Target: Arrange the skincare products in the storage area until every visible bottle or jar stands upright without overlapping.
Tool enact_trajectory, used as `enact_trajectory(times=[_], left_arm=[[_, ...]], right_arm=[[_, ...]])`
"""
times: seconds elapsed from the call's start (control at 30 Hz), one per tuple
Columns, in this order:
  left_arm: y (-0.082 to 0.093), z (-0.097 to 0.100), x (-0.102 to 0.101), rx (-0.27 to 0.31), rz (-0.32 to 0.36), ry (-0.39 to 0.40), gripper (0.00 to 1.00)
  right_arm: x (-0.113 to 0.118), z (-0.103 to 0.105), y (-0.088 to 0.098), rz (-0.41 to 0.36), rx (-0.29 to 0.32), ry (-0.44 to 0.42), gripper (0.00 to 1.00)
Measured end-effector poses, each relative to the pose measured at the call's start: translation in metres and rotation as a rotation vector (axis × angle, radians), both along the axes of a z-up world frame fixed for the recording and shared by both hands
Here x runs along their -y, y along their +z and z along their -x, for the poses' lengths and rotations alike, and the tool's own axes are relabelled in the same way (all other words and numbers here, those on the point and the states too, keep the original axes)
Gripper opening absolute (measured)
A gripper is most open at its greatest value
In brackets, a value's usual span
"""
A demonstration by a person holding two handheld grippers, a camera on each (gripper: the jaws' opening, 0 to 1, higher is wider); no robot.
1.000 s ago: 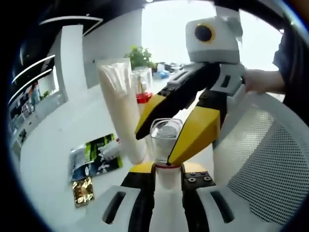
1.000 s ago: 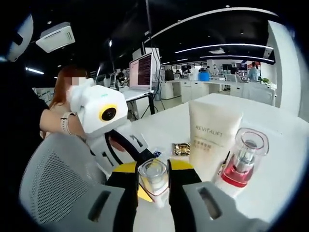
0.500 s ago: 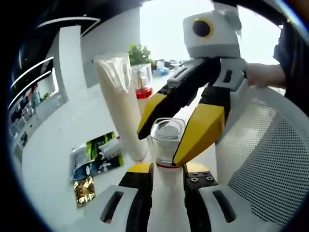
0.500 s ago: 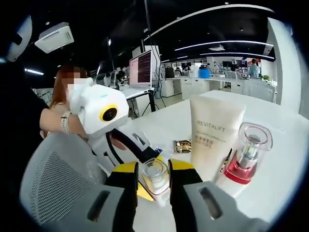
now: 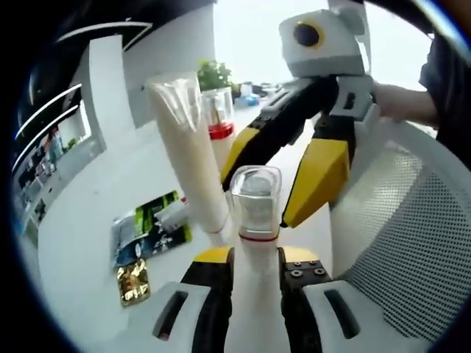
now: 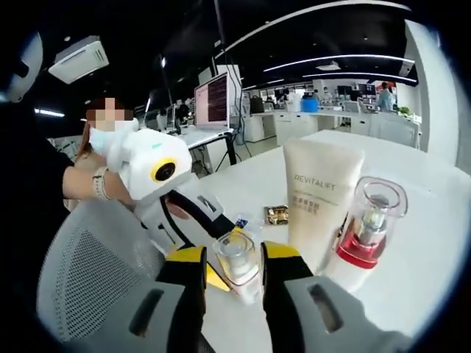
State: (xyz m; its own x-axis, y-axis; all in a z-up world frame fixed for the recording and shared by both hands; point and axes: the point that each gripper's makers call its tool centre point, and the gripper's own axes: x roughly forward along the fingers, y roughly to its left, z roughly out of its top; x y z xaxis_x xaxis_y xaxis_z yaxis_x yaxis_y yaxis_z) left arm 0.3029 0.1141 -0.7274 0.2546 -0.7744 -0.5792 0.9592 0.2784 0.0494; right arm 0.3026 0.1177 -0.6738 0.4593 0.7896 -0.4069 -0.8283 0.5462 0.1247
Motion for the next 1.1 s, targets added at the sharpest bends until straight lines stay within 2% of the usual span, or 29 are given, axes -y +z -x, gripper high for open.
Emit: enact_trajectory(times=[0.37,0.47,0.57,0.9,1.1], left_arm=[[-0.001,-0.002,-0.019,-0.014,-0.052,0.036,0.20],[-0.001,-0.001,-0.022,-0.034,-0.061,0.054,0.21],[0.000,-0.001,-0.023,-0.038,-0.059,0.064,0.21],[0.004,0.001,-0.021,-0.051,-0.063,0.092,0.21],[0.005,0.006,-0.013,-0.057,-0.066,0.061,0.21]], right_arm=[[0.008,0.013,-0.021,0.119,-0.040,0.042,0.28],[0.006,0.016,-0.026,0.130,-0.064,0.055,0.29],[0.009,0.015,-0.031,0.186,-0.056,0.071,0.28],[0.017,0.016,-0.041,0.238,-0.093,0.063,0.27],[0.018,0.015,-0.042,0.241,-0.105,0.058,0.24]])
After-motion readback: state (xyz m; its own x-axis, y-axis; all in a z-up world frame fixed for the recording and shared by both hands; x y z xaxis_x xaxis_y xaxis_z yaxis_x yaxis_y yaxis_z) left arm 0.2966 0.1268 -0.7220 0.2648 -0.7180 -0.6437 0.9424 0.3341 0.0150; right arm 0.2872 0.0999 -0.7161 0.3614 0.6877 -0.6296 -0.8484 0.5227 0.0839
